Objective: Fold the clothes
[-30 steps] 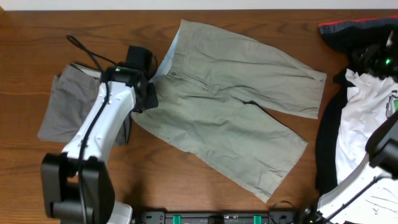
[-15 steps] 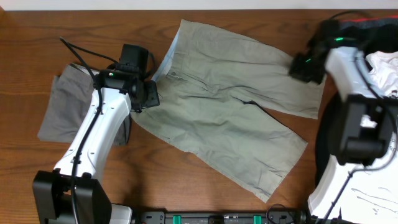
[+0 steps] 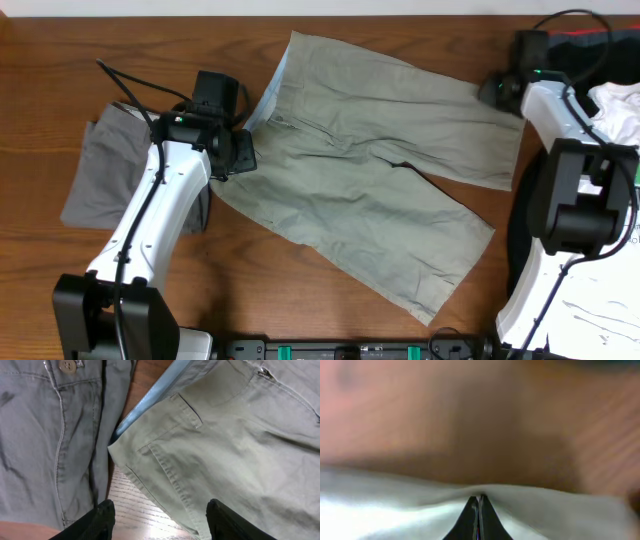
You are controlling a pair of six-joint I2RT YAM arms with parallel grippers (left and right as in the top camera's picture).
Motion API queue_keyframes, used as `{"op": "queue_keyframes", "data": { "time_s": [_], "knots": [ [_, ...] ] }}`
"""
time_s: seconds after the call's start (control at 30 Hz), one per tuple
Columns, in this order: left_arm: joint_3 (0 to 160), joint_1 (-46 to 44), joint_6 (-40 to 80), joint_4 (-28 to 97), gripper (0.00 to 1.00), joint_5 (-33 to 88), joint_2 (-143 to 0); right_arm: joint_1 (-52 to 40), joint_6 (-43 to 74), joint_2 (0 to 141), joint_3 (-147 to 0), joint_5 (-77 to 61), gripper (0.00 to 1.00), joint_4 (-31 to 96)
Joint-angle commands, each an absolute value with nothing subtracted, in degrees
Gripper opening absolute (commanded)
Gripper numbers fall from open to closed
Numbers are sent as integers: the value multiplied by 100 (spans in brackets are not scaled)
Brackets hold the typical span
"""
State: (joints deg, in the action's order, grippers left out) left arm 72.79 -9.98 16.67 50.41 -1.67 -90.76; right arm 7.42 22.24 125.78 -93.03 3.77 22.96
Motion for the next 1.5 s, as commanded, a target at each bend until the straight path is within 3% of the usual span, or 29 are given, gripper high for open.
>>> {"op": "queue_keyframes", "data": {
  "time_s": [0.0,0.3,0.53,0.67,1.1,1.47],
  "knots": [
    [7288,-1000,1629,5041,61,-167,-9054,961,1850,12536,-9376,517,1,1809],
    [7288,-998,1625,5048,65,-169,-9054,1007,1297,11990,-9504,-1675,1,3516],
    [7288,-1000,1608,5026,68,-172,-9054,934,1376,12066,-9317,-1258,1,4525],
    [7288,-1000,1608,5002,68,-172,-9054,864,1745,12226,-9032,-779,1,4353],
    [7288,-1000,1612,5006,68,-167,-9054,567,2589,13045,-8554,392,1,1918],
    [7288,-1000,1612,5006,68,-167,-9054,322,3118,14317,-10298,-674,1,1688]
  ]
}}
